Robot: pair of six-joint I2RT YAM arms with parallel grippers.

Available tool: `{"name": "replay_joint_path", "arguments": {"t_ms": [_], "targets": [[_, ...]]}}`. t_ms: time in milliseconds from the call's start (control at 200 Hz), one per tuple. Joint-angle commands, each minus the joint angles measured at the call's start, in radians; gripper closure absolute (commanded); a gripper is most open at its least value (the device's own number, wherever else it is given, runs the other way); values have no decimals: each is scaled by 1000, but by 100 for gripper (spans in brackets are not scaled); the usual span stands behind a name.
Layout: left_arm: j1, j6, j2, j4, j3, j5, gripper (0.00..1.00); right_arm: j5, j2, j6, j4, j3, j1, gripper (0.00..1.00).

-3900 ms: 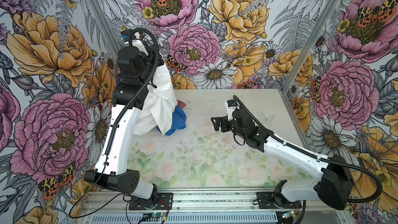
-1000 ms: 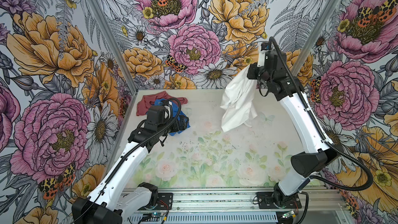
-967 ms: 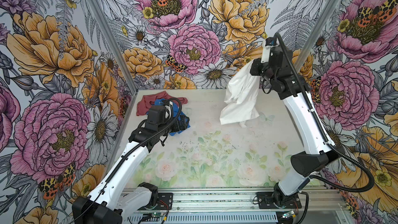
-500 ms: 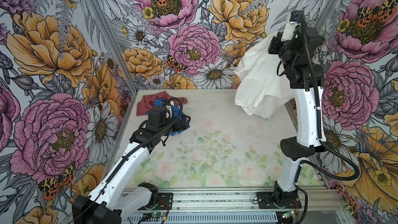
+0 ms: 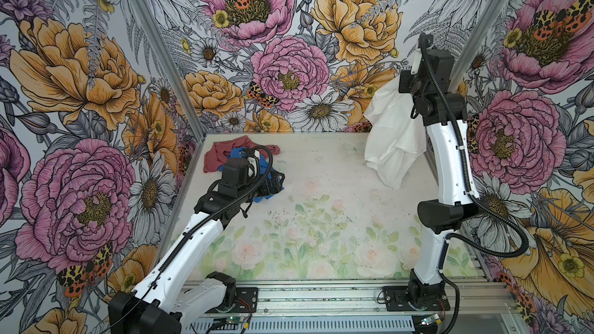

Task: Pick out a specific cloth from the pile
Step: 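Lift the white cloth with the right gripper and carry it toward the far corner, then lower the white cloth into the far corner and open the right gripper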

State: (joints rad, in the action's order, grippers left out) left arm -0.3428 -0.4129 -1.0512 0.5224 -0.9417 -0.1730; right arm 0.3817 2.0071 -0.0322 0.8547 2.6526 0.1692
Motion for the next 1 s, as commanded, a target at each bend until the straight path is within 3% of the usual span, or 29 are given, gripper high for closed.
{"name": "replay_joint_path", "arguments": {"t_ms": [0, 145, 260, 460, 671, 776, 996], "targets": [[4, -1, 13, -23, 22, 23, 1, -8, 52, 38, -60, -8, 42, 100], [6, -12, 23, -23, 36, 23, 1, 19, 68, 131, -59, 9, 27, 100], [3, -20, 12, -30, 41, 25, 1, 50, 12, 124, -58, -81, -11, 100], [-18, -22, -40, -57, 19, 20, 1, 52, -179, 156, -79, -428, -134, 100], [-65, -15, -96, -57, -18, 43, 1, 25, -382, 147, -268, -848, -261, 100], [-83, -18, -104, -58, -23, 52, 1, -14, -377, 119, -284, -946, -270, 100], [-103, -33, -63, -56, -16, 52, 1, -70, -283, 201, -353, -1084, -237, 100]]}}
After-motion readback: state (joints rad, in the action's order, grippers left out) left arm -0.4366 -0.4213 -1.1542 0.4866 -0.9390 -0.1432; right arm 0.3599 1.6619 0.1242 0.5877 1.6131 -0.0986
